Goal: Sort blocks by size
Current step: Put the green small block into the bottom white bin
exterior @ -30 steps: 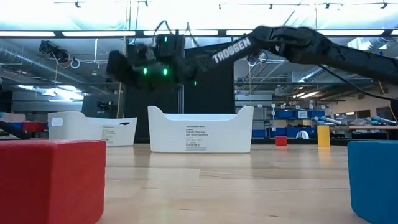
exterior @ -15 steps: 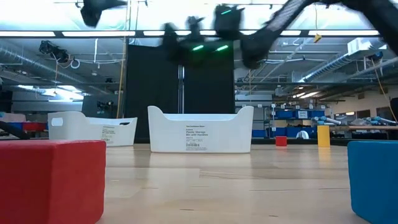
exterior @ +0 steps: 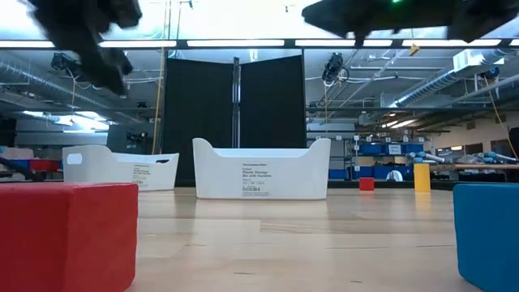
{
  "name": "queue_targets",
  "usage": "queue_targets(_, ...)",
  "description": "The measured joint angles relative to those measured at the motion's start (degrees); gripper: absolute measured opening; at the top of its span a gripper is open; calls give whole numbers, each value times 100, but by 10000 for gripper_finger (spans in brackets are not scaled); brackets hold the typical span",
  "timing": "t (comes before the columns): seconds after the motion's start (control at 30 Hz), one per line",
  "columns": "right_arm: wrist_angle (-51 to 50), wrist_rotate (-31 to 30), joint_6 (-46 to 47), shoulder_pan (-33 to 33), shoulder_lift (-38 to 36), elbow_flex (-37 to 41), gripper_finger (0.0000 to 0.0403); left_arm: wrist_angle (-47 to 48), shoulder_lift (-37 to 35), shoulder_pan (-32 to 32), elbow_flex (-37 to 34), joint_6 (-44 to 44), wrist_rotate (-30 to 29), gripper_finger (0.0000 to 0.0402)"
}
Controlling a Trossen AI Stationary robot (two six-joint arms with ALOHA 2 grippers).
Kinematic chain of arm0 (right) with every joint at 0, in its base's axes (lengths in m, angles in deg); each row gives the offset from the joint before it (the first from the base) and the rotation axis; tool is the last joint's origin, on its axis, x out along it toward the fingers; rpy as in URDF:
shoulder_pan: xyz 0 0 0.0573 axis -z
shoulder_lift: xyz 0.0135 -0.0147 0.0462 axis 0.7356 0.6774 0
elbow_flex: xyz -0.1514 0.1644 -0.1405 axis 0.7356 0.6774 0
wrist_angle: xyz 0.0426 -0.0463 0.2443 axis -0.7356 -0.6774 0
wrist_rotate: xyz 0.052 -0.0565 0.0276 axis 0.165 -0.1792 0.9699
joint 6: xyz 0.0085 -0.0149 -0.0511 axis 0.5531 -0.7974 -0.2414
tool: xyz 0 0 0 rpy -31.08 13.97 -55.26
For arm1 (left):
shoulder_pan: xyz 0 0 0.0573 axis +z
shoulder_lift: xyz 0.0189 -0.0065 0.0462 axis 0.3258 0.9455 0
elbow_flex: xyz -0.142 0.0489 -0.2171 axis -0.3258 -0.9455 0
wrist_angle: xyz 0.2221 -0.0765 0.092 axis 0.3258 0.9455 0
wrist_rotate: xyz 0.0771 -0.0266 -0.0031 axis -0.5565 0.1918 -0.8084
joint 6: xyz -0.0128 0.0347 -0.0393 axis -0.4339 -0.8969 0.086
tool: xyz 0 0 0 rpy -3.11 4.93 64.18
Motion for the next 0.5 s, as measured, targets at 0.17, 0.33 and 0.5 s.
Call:
queue_targets(0.17, -285, -401, -48, -365, -349, 273, 115, -238, 792, -1250, 441, 8, -147, 234)
queue_targets(0.33, -256, -486, -70, -499, -317, 276, 116, -226, 1783, -1874, 960, 140, -247, 260)
queue_targets(0.5, -211, -487, 4, -591, -286, 276, 116, 1, 2614, -2082, 1412, 298, -245, 314)
